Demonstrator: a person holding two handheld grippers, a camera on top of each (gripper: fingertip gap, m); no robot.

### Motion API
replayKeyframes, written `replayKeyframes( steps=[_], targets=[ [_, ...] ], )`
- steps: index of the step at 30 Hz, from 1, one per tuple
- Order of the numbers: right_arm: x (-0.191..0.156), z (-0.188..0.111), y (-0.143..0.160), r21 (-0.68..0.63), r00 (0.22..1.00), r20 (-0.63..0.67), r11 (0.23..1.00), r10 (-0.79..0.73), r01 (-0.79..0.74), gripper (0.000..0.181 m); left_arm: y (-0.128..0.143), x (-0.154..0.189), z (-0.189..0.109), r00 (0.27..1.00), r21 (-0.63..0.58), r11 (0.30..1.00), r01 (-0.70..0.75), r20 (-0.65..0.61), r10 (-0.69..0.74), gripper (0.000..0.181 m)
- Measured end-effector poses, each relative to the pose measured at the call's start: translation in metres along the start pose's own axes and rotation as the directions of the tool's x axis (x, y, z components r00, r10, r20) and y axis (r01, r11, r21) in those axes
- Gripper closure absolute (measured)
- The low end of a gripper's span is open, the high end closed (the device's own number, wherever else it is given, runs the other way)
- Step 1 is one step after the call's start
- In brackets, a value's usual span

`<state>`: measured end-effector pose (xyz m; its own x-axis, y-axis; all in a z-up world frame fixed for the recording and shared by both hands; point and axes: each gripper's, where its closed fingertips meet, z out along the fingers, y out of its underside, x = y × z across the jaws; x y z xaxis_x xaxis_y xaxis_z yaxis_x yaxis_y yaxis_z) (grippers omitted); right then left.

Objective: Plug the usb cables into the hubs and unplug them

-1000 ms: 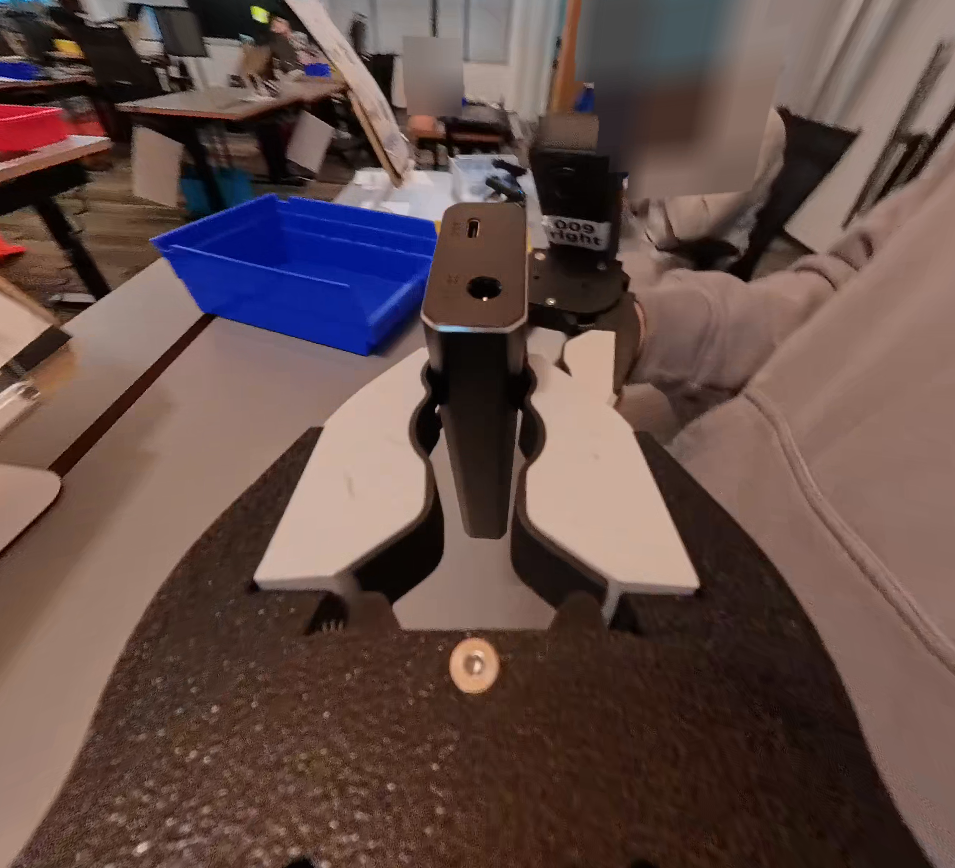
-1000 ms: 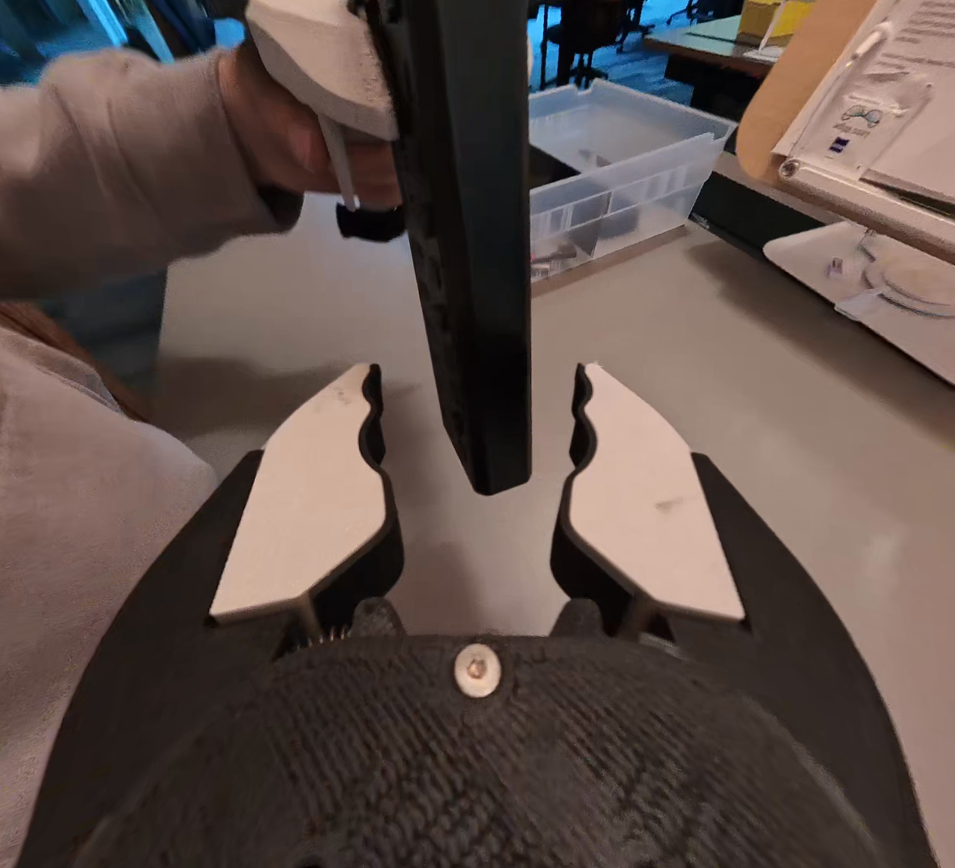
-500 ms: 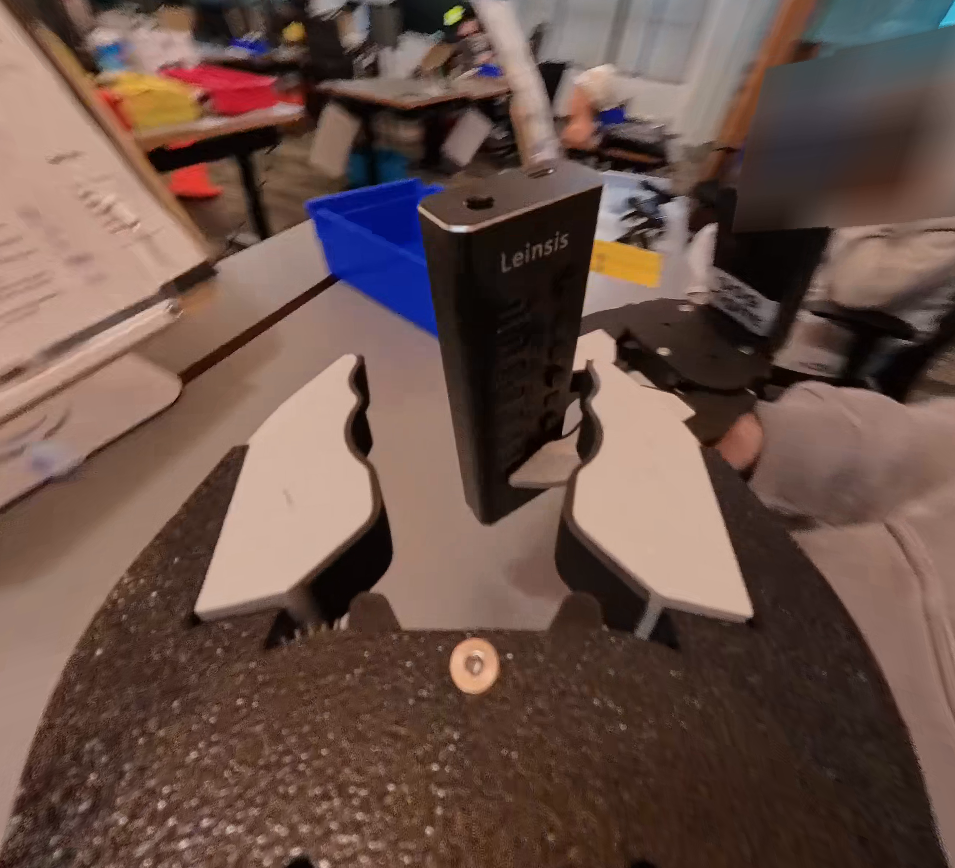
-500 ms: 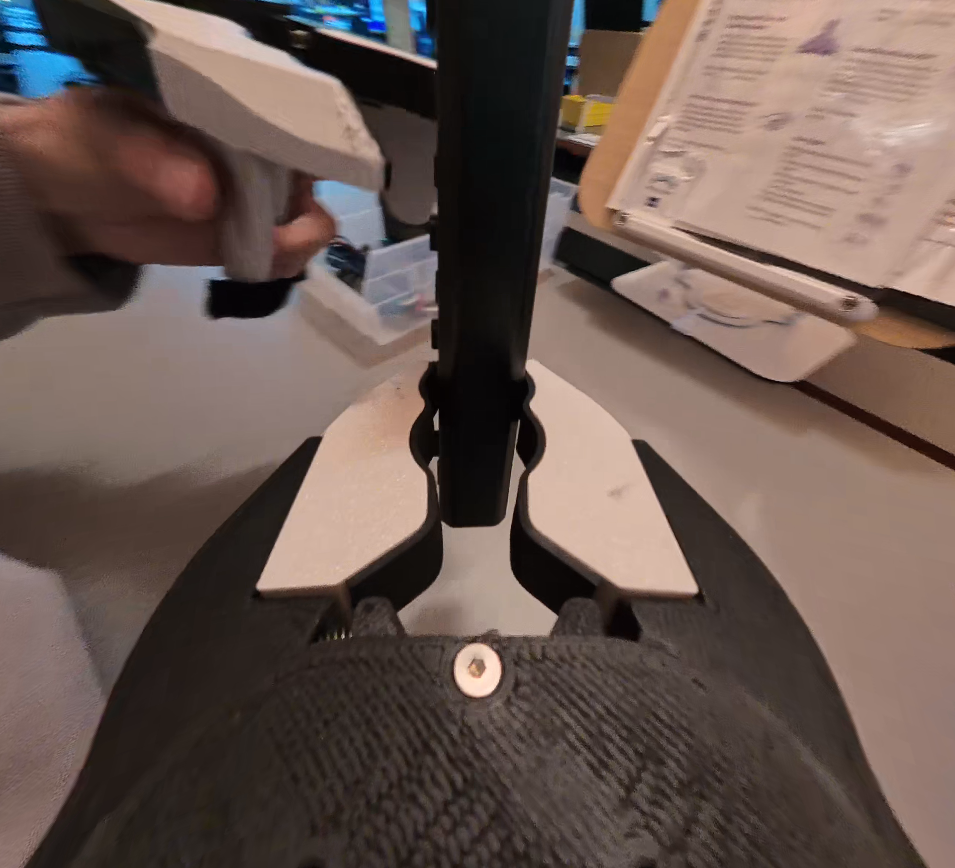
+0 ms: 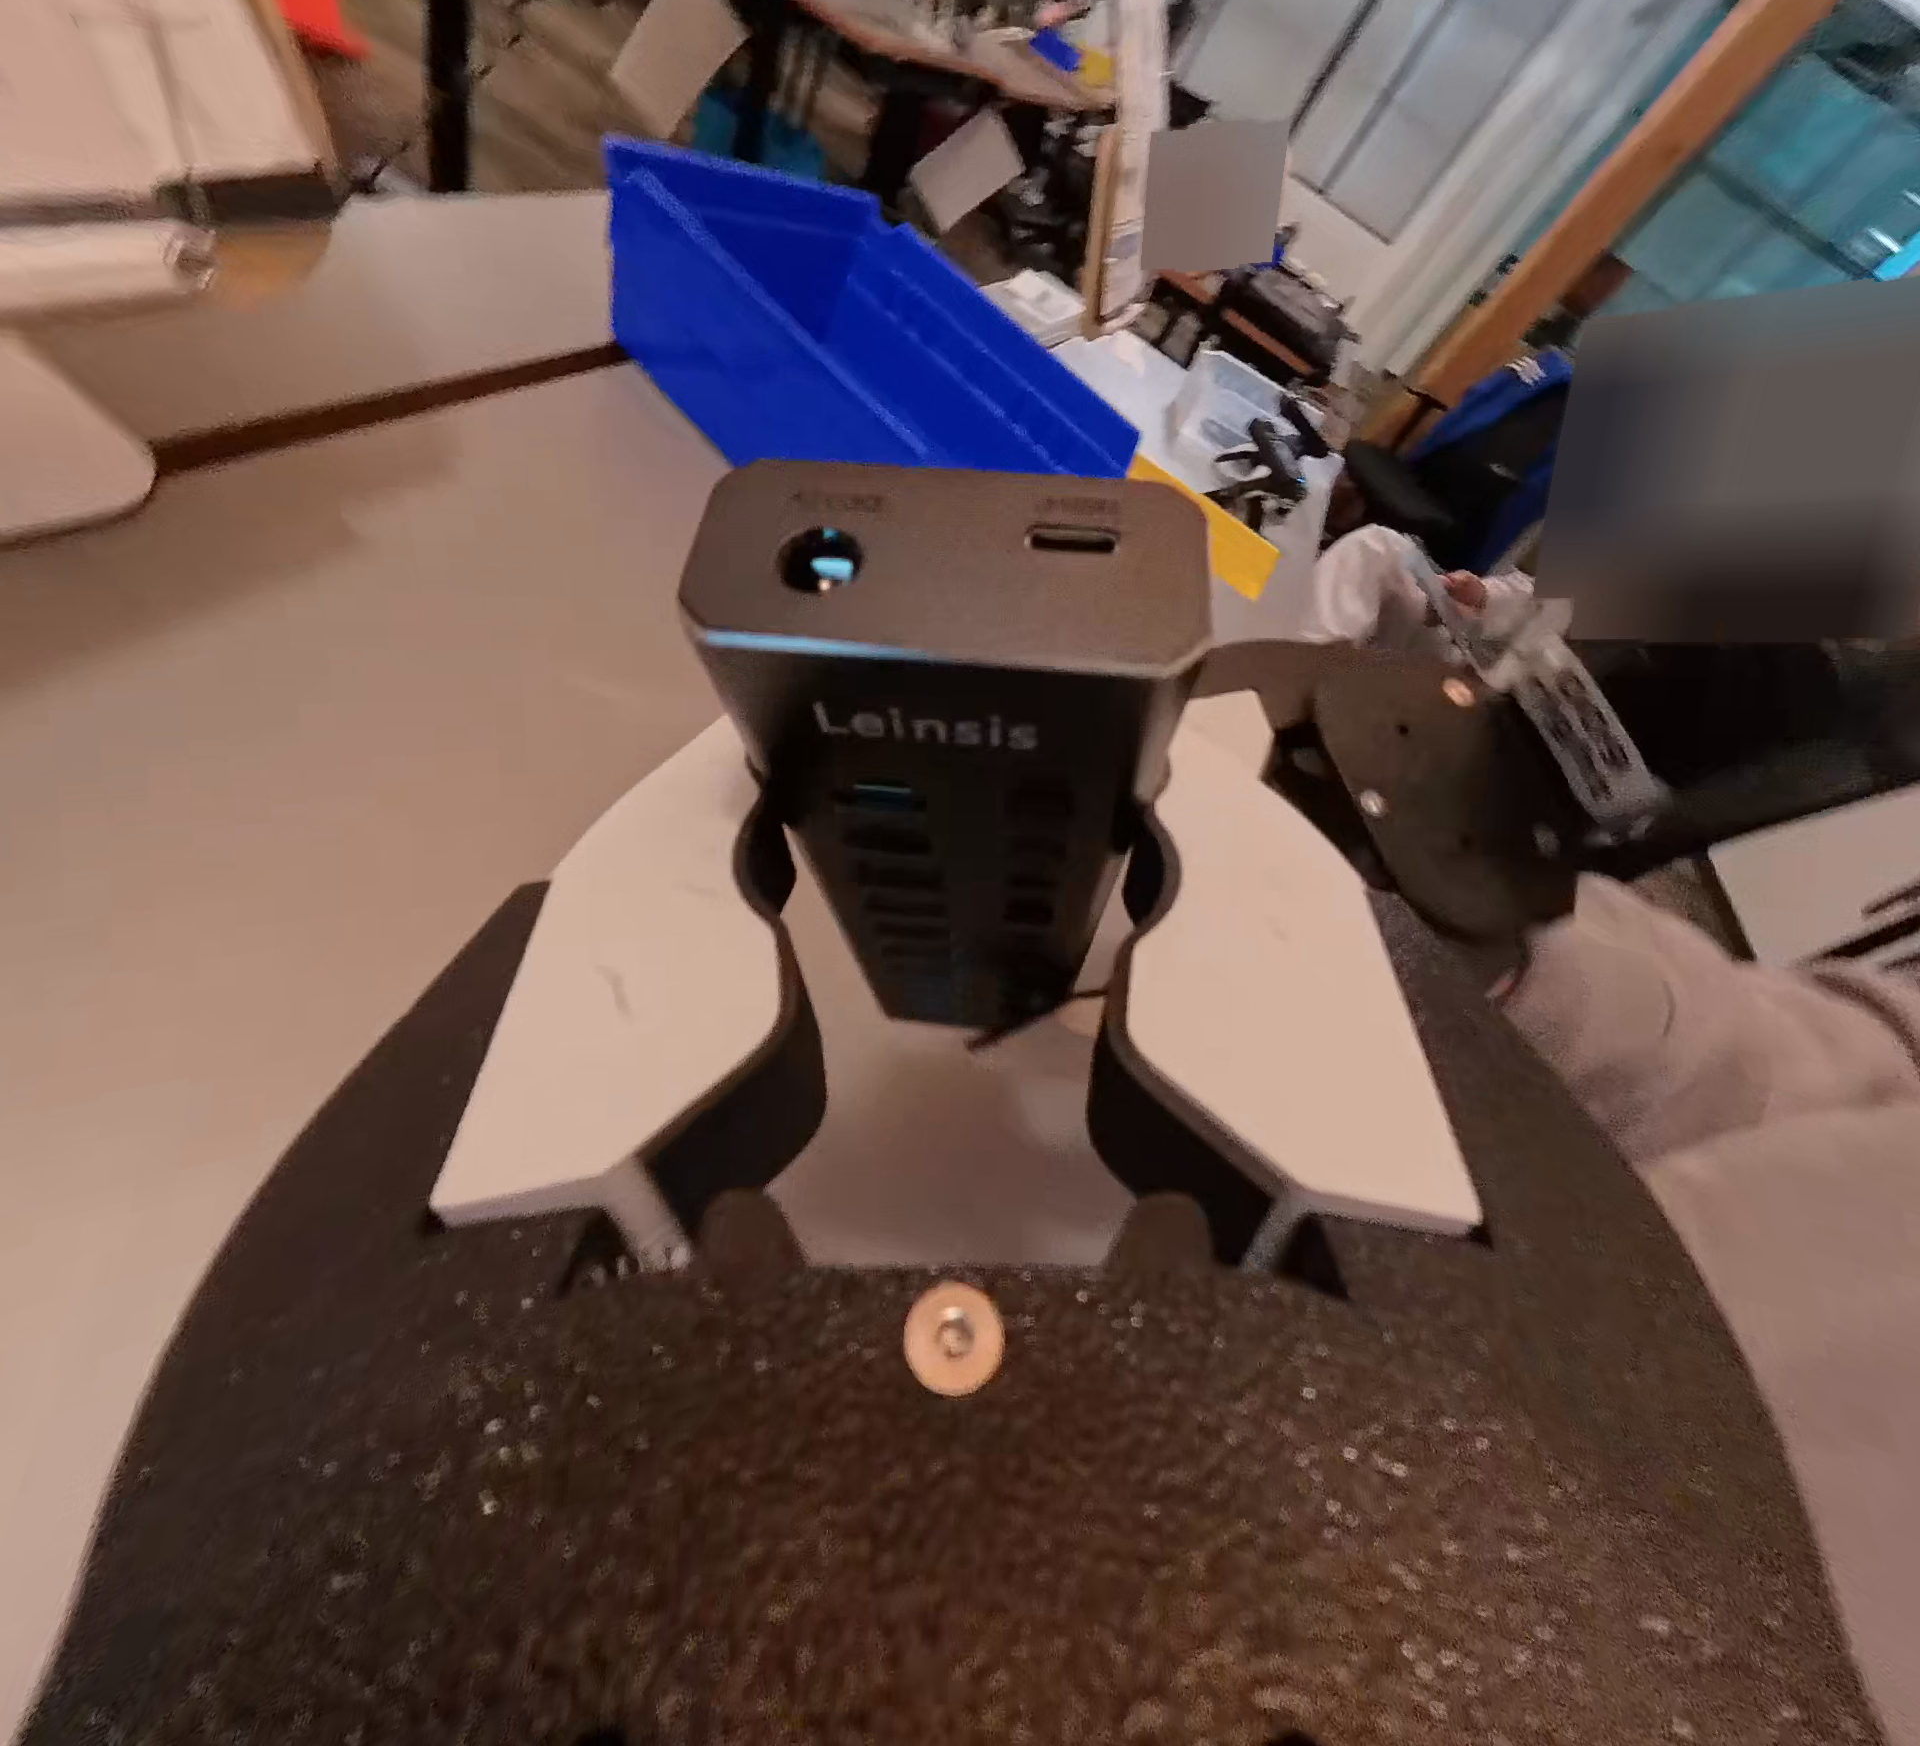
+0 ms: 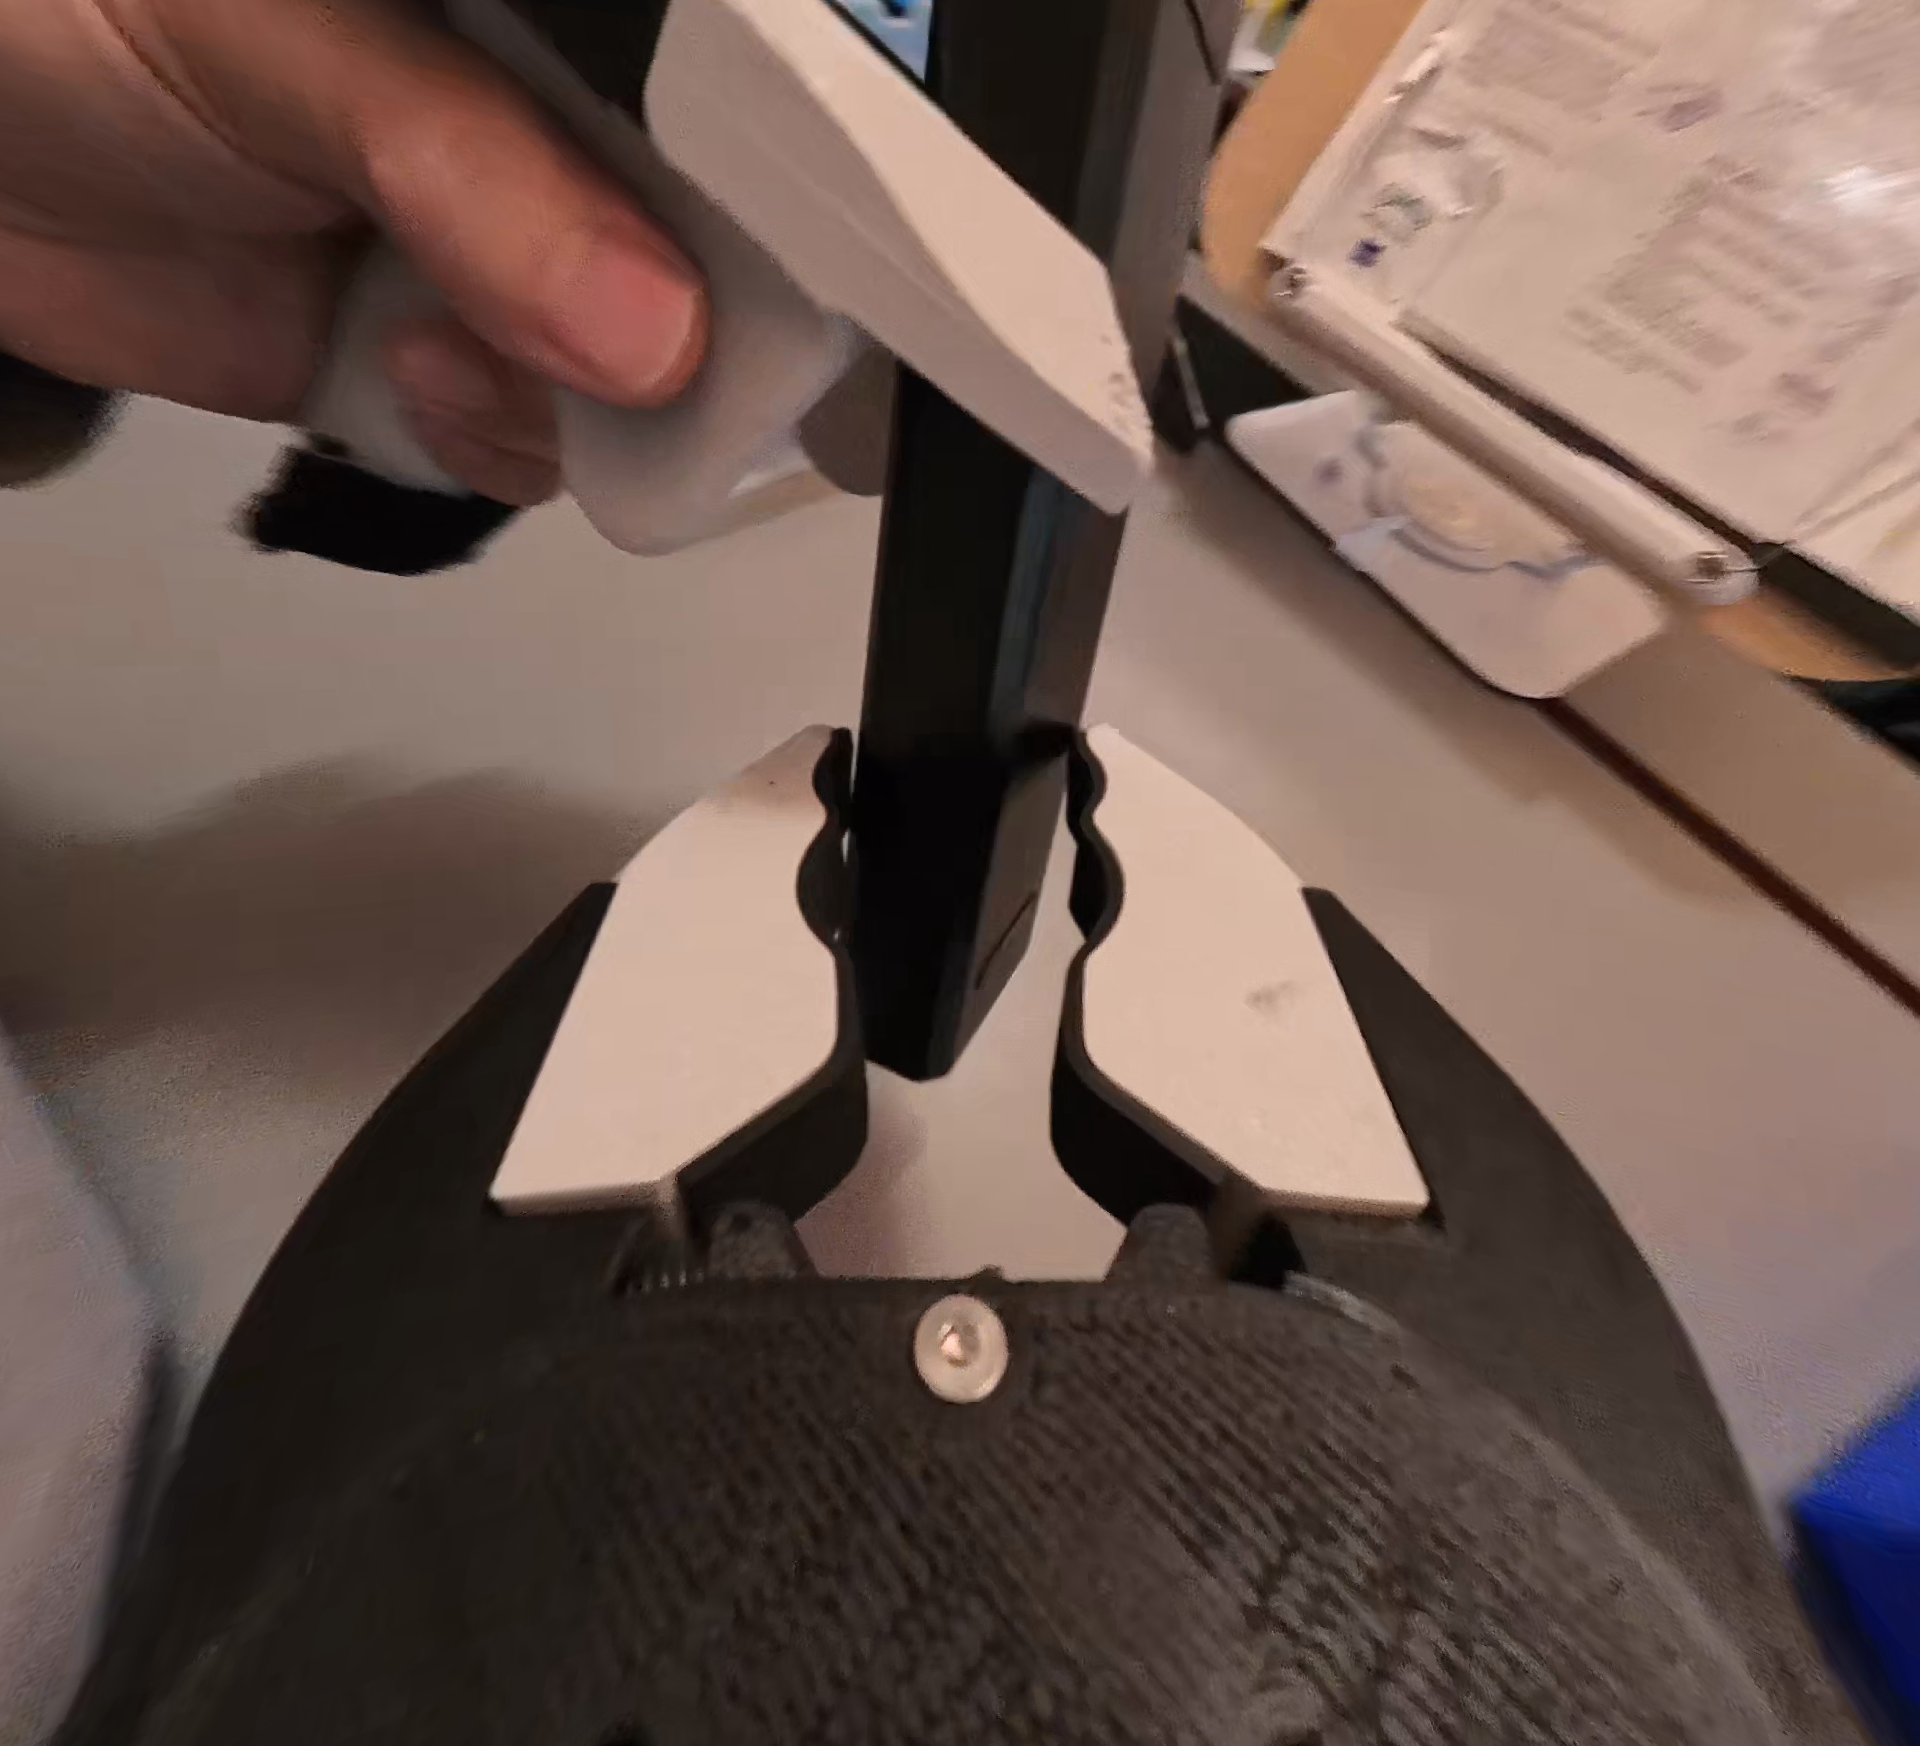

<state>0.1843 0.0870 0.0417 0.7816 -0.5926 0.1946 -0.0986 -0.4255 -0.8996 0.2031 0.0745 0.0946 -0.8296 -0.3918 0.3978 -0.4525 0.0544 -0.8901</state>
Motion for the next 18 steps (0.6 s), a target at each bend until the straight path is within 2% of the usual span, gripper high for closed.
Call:
replayKeyframes(
  steps=[1,3,4,8,12,15,18],
  targets=[
    [-0.005,-0.001,-0.004,0.018,0.996,0.071,0.999,0.044,-0.045,0.135,-0.002,0.005,-0.002,0.996,0.015,0.997,-0.074,-0.04,0.074,0.119],
    [-0.009,-0.005,-0.014,0.053,0.967,0.192,0.982,0.168,-0.181,0.1,0.0,0.015,-0.006,0.974,0.002,0.982,-0.191,-0.125,0.19,0.119],
    [-0.01,-0.007,-0.018,0.053,0.942,0.251,0.969,0.222,-0.242,0.089,0.001,0.021,-0.007,0.959,0.002,0.973,-0.232,-0.164,0.23,0.119],
    [-0.023,-0.002,-0.021,0.013,0.858,0.423,0.944,0.293,-0.329,0.069,0.002,0.043,-0.007,0.899,0.03,0.94,-0.34,-0.284,0.334,0.12],
    [-0.045,0.006,-0.02,0.017,0.861,0.463,0.969,0.212,-0.248,0.076,0.011,0.055,-0.002,0.853,0.009,0.91,-0.415,-0.344,0.393,0.12],
    [-0.046,0.009,-0.017,0.029,0.882,0.445,0.983,0.152,-0.184,0.107,0.018,0.059,0.0,0.842,-0.007,0.907,-0.421,-0.376,0.388,0.12],
    [-0.05,0.008,-0.014,0.018,0.877,0.458,0.985,0.147,-0.174,0.108,0.021,0.058,-0.001,0.853,-0.035,0.915,-0.401,-0.378,0.36,0.119]
  ],
)
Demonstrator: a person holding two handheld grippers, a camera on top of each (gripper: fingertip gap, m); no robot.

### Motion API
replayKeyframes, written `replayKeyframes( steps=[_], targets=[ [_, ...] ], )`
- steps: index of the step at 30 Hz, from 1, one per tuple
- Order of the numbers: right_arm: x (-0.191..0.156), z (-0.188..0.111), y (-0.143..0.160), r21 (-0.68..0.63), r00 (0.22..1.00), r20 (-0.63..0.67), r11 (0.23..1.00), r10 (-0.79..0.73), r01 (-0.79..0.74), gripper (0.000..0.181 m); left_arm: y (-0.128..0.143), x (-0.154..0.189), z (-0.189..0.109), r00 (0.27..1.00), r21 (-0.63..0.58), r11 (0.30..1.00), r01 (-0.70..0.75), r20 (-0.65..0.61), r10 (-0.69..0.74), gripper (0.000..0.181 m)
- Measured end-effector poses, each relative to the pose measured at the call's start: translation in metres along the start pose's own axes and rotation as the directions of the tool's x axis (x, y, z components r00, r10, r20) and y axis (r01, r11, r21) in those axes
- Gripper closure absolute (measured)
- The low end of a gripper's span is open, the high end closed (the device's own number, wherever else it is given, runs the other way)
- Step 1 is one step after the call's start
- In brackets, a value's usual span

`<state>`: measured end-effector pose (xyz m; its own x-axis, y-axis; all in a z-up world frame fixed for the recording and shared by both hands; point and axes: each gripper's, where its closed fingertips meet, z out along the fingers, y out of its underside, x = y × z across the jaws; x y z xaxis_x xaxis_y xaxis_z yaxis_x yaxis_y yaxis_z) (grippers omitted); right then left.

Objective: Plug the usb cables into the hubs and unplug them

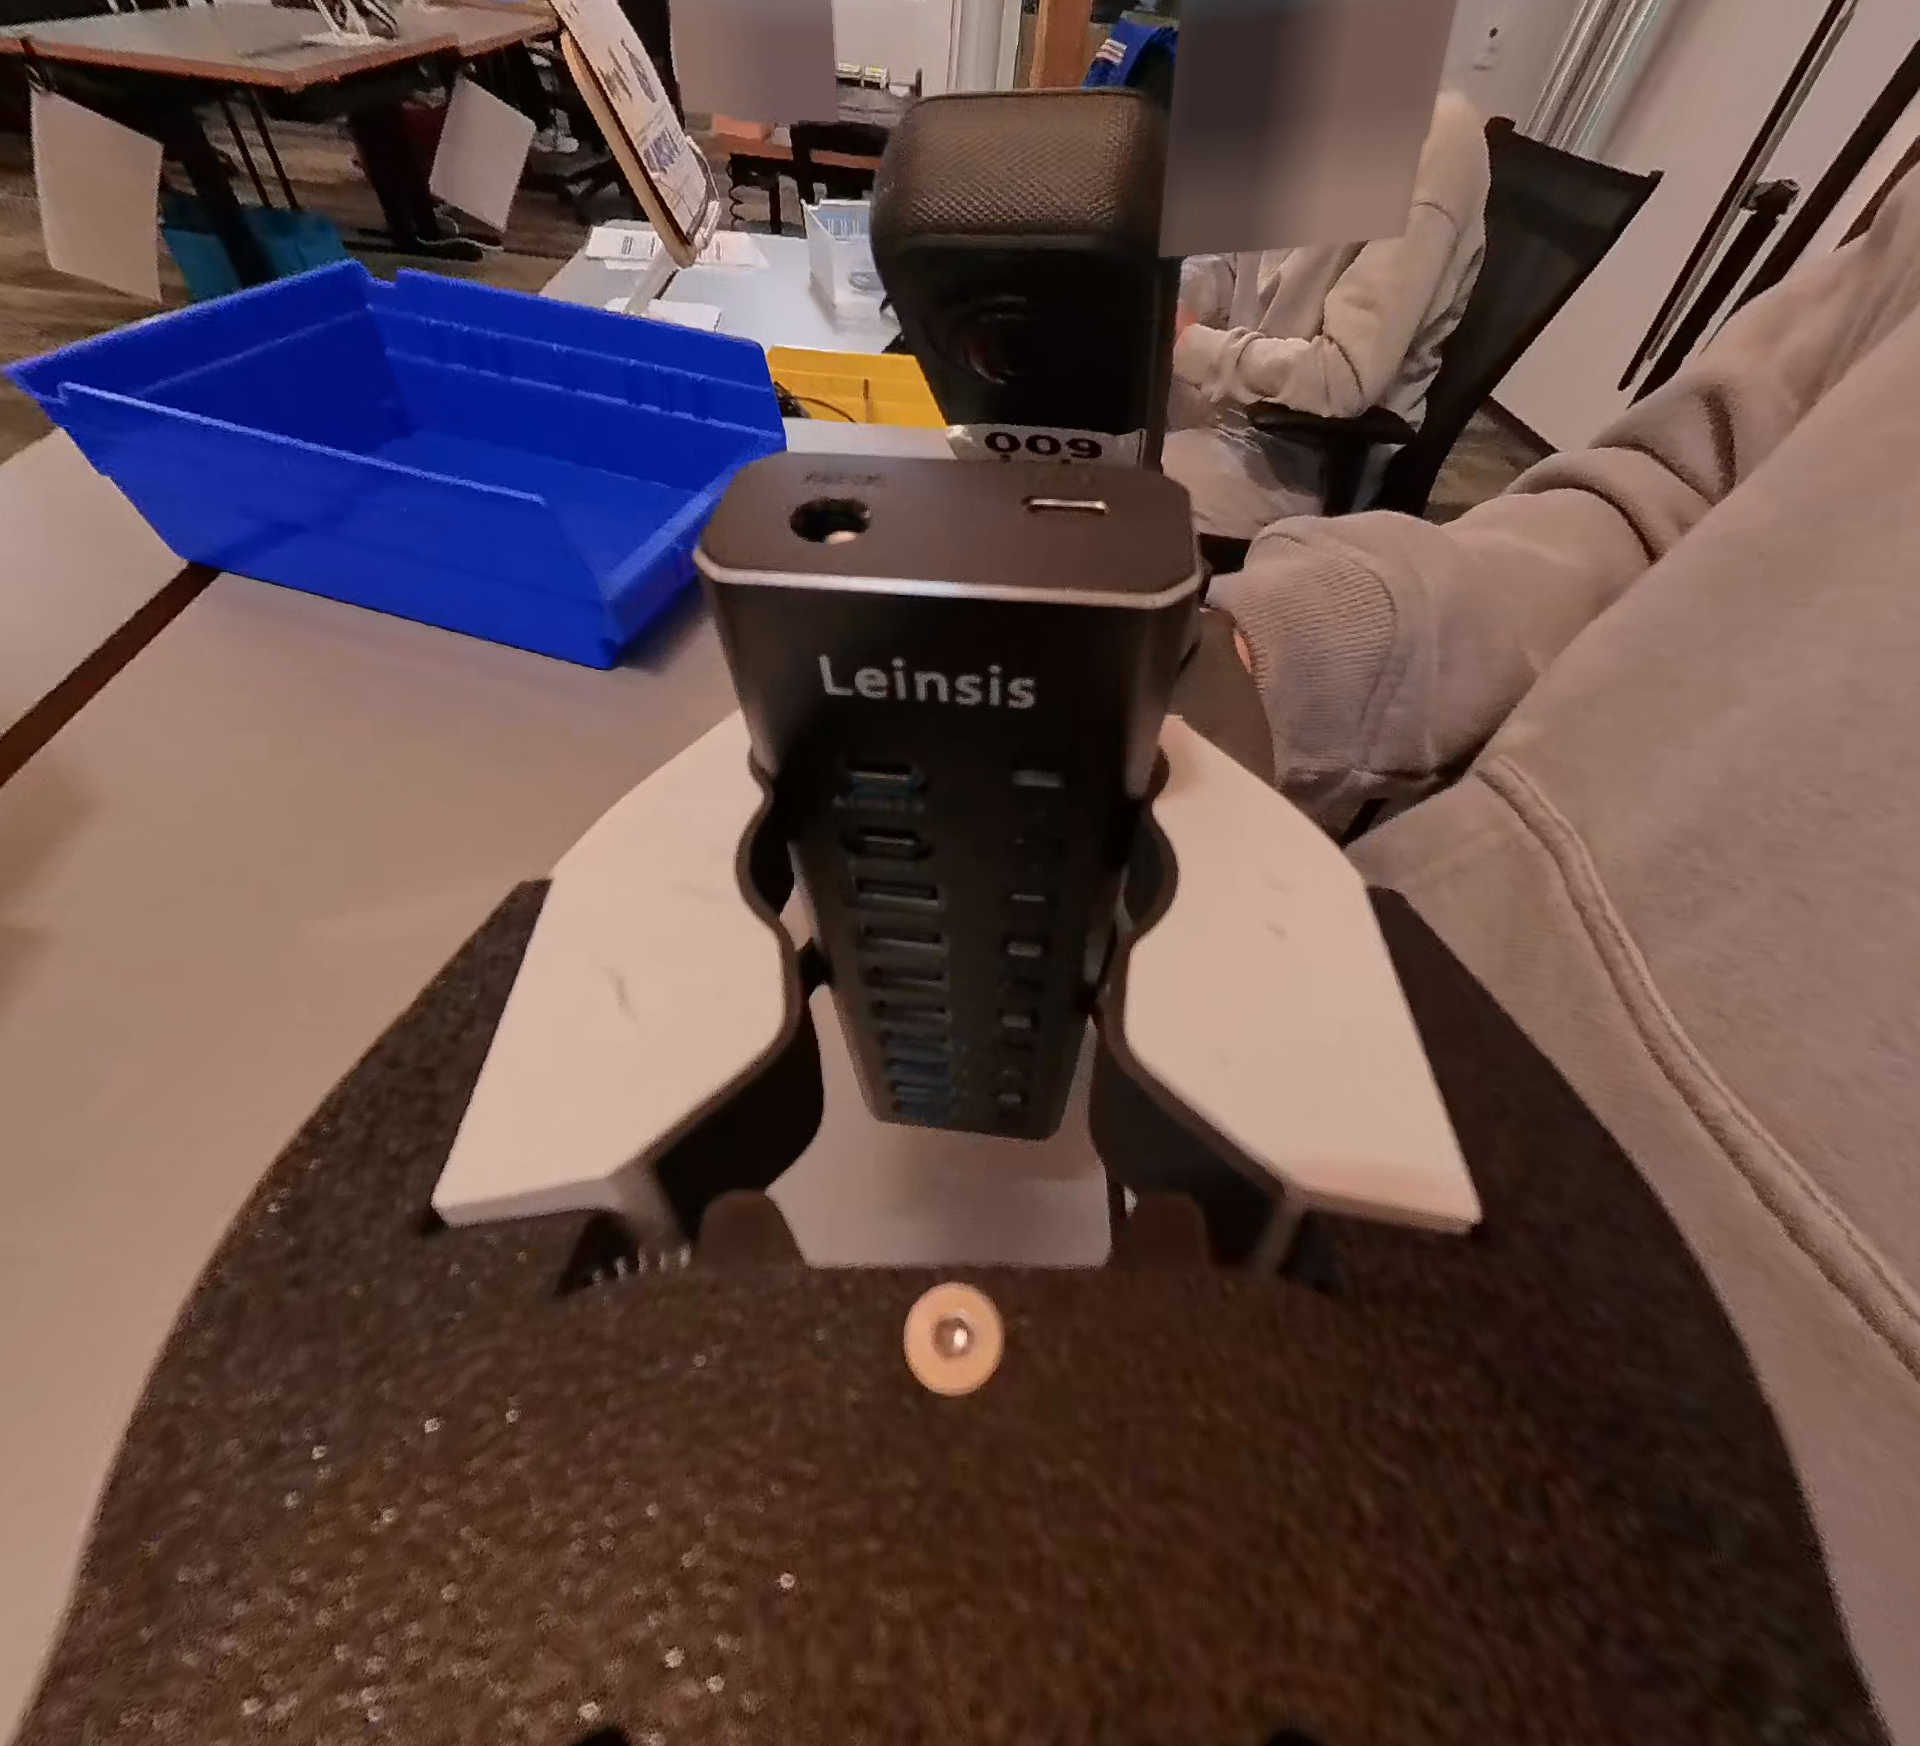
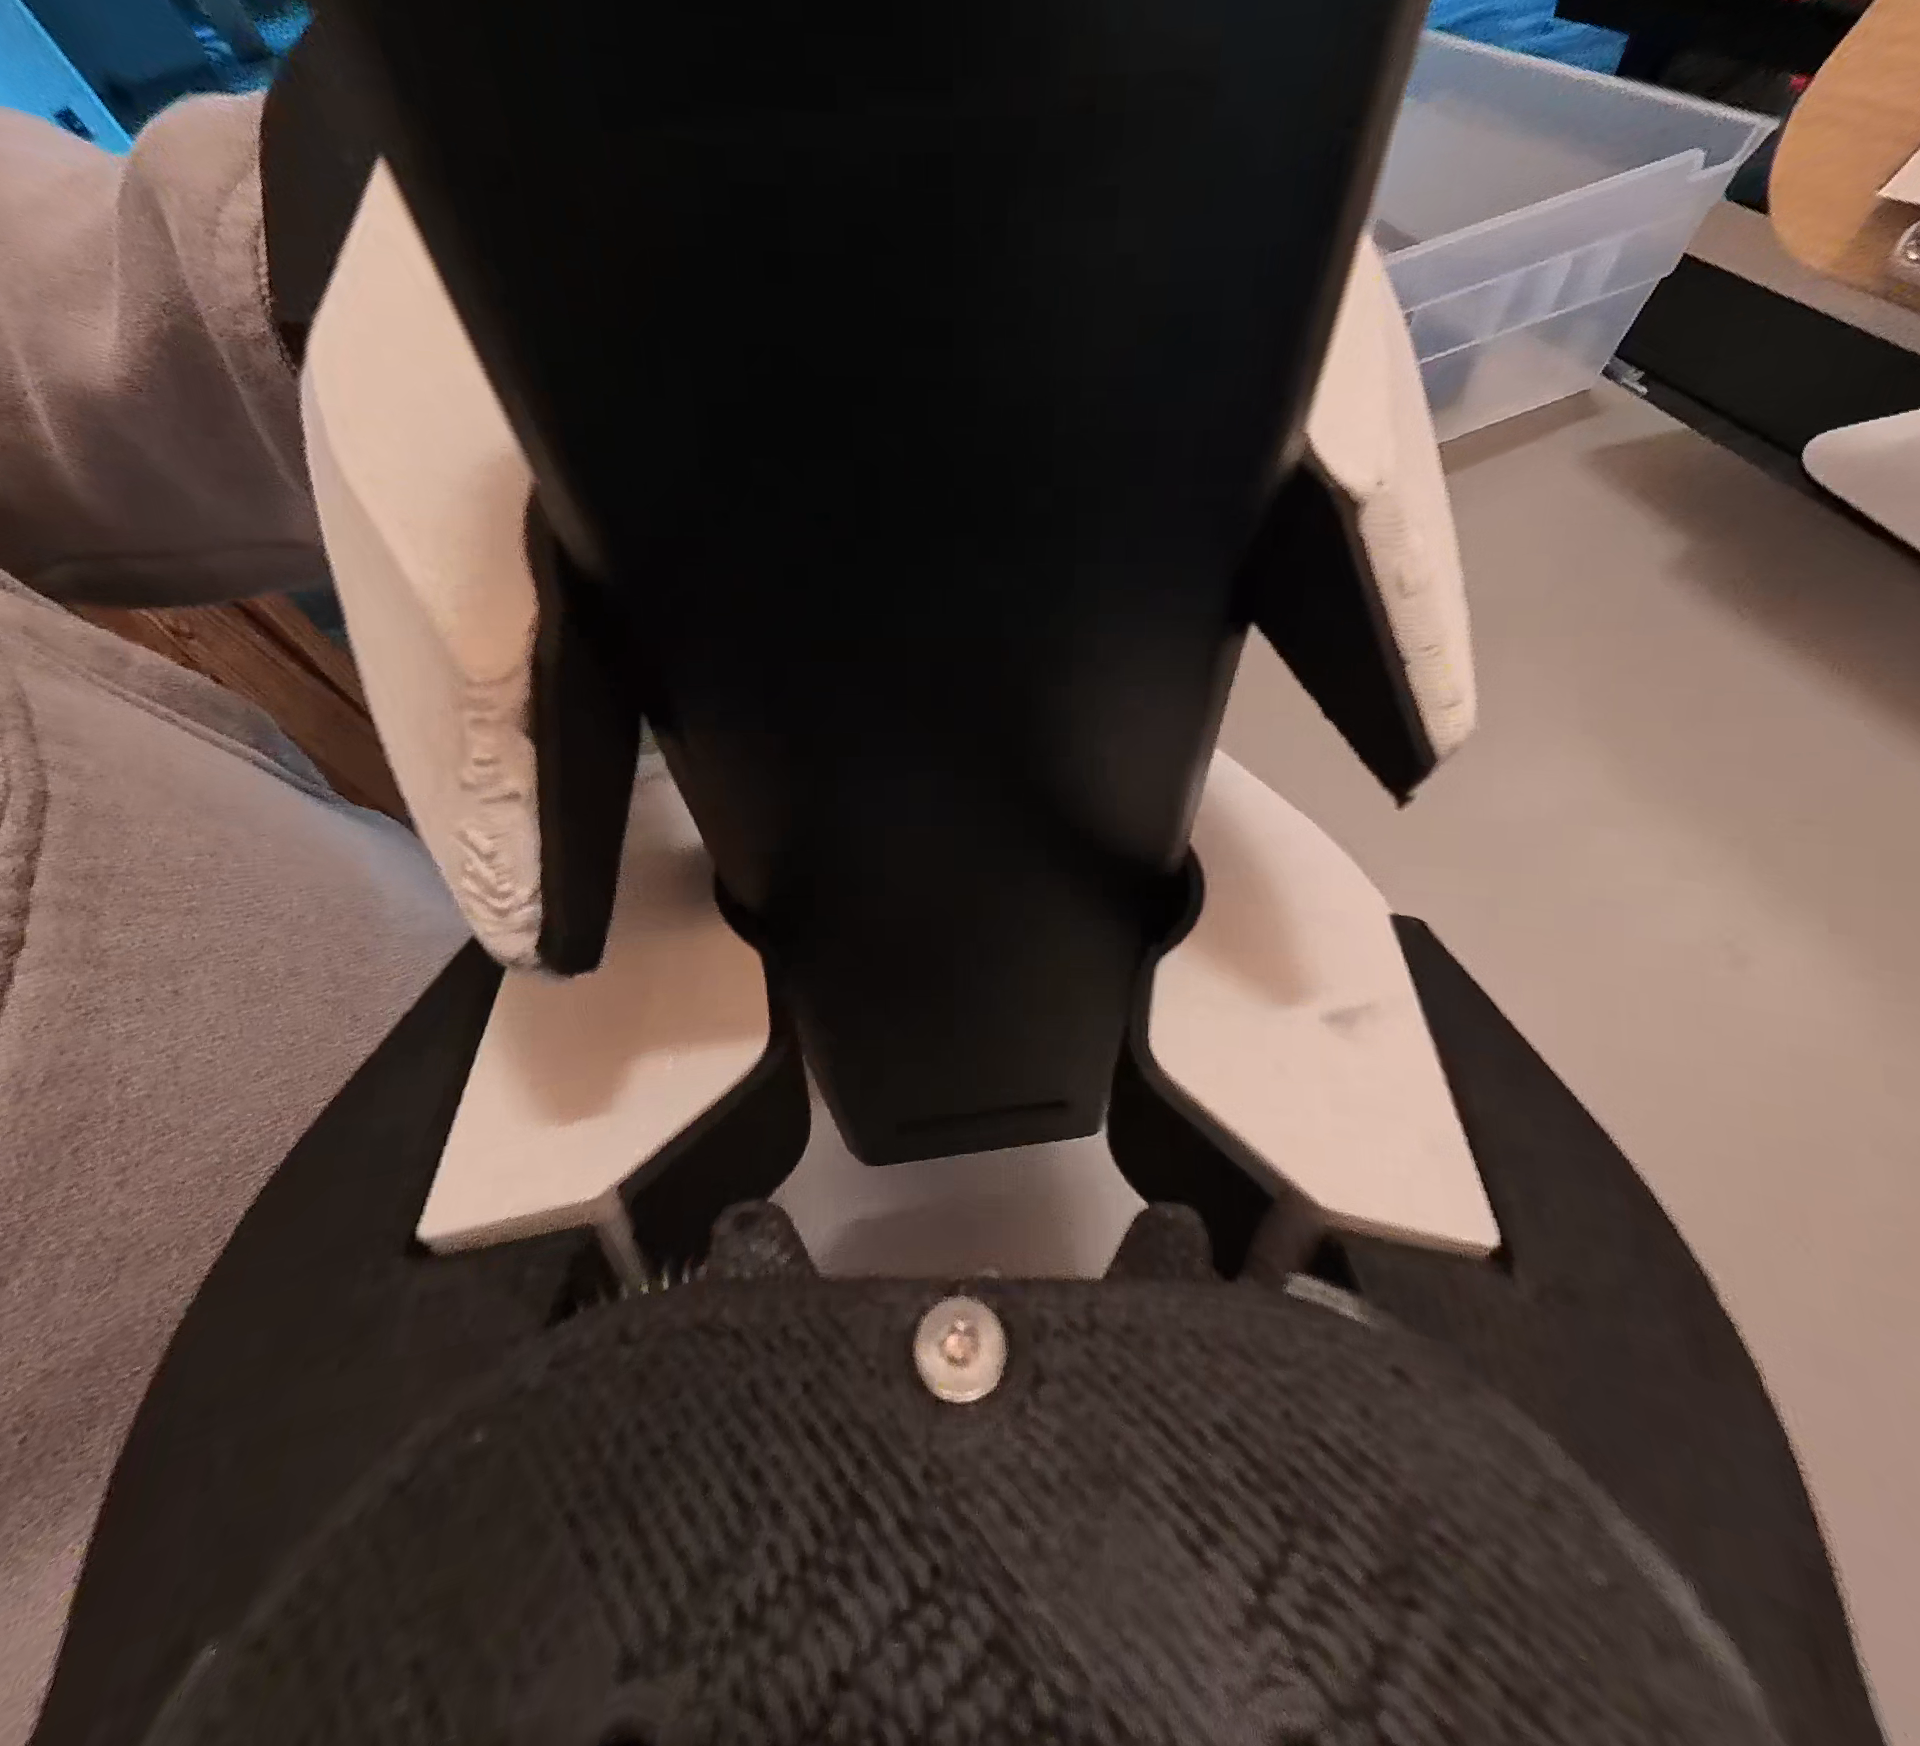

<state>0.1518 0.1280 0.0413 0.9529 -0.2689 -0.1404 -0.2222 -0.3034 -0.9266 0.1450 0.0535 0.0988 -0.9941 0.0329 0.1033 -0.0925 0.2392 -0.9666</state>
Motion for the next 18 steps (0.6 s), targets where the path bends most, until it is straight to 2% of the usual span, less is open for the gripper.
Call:
replayKeyframes(
  steps=[3,4,6,11,15,18],
  targets=[
    [-0.003,0.0,-0.002,0.045,1.0,0.016,0.999,-0.014,0.013,0.108,-0.004,0.004,-0.002,1.0,-0.027,1.0,0.006,0.008,-0.005,0.115],
    [-0.003,-0.001,-0.003,0.054,1.0,0.01,0.998,-0.016,0.016,0.108,-0.011,0.004,-0.004,1.0,-0.014,1.0,0.014,0.023,-0.013,0.101],
    [-0.002,-0.004,-0.006,0.072,1.0,0.0,0.997,-0.024,0.024,0.108,-0.022,0.005,-0.01,0.999,-0.017,1.0,0.017,0.045,-0.016,0.097],
    [0.001,-0.006,-0.002,0.038,0.998,-0.023,0.998,-0.058,0.059,0.108,-0.022,0.002,-0.015,0.988,-0.249,0.966,-0.073,0.111,0.104,0.082],
    [-0.001,-0.005,0.001,0.037,0.997,-0.018,0.997,-0.073,0.073,0.108,-0.015,-0.001,-0.016,0.983,-0.362,0.924,-0.121,0.085,0.161,0.104],
    [-0.002,-0.006,0.002,0.025,0.998,-0.007,0.998,-0.064,0.064,0.108,-0.013,0.006,-0.012,0.989,-0.332,0.934,-0.132,0.024,0.149,0.121]
  ],
)
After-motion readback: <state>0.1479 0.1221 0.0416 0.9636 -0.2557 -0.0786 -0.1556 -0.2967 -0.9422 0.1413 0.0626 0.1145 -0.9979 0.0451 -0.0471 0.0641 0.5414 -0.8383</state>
